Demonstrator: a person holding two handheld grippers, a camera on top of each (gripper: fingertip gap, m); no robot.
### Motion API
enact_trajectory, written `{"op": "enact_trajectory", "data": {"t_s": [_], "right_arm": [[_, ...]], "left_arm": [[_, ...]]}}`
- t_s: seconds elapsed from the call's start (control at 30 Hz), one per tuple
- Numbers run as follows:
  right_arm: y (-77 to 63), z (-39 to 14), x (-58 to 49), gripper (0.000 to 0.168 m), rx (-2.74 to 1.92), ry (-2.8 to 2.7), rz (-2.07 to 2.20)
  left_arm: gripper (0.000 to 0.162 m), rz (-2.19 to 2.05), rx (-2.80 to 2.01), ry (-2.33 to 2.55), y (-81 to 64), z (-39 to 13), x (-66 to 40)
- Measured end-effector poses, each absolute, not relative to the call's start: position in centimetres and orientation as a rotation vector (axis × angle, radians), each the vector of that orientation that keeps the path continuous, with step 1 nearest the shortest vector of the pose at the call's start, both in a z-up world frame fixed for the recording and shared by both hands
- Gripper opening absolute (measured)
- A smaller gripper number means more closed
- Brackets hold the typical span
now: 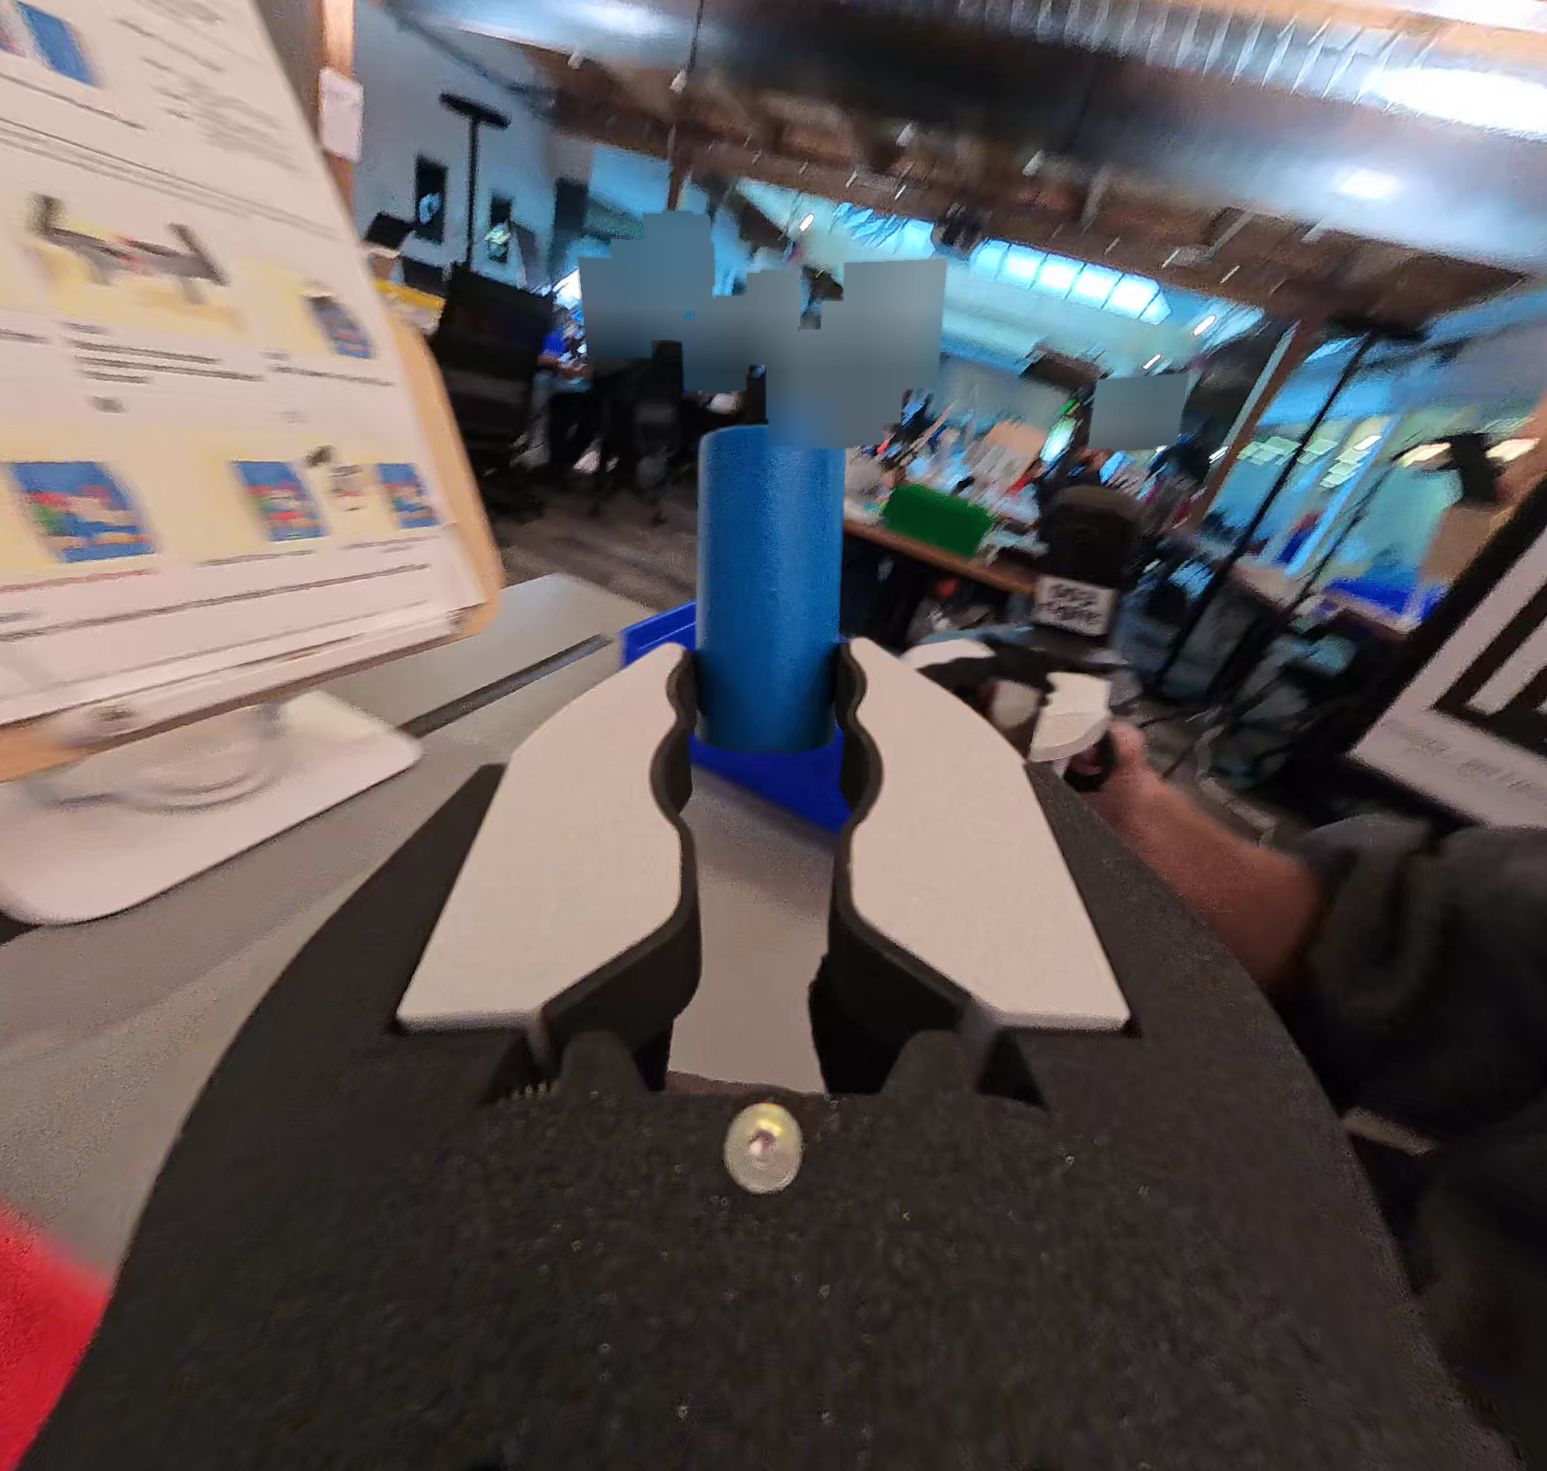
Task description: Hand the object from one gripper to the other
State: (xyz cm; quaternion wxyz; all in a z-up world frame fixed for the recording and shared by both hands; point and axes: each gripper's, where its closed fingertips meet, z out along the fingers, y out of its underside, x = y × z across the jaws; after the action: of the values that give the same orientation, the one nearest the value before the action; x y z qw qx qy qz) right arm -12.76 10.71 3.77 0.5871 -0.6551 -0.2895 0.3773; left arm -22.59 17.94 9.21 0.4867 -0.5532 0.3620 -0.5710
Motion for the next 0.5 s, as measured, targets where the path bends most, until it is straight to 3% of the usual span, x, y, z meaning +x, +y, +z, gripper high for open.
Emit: {"op": "enact_trajectory", "data": {"t_s": [0.2,0.5], "right_arm": [[11.4,4.9,-15.1,0.057,-1.458,-0.582,1.265],[10.5,5.1,-13.7,0.057,-1.347,-0.533,1.43]], "left_arm": [[0.031,-1.627,-1.336,0.925,12.0,6.0,-16.8],[0.031,-1.778,-1.372,0.977,9.3,3.5,-13.1]]}}
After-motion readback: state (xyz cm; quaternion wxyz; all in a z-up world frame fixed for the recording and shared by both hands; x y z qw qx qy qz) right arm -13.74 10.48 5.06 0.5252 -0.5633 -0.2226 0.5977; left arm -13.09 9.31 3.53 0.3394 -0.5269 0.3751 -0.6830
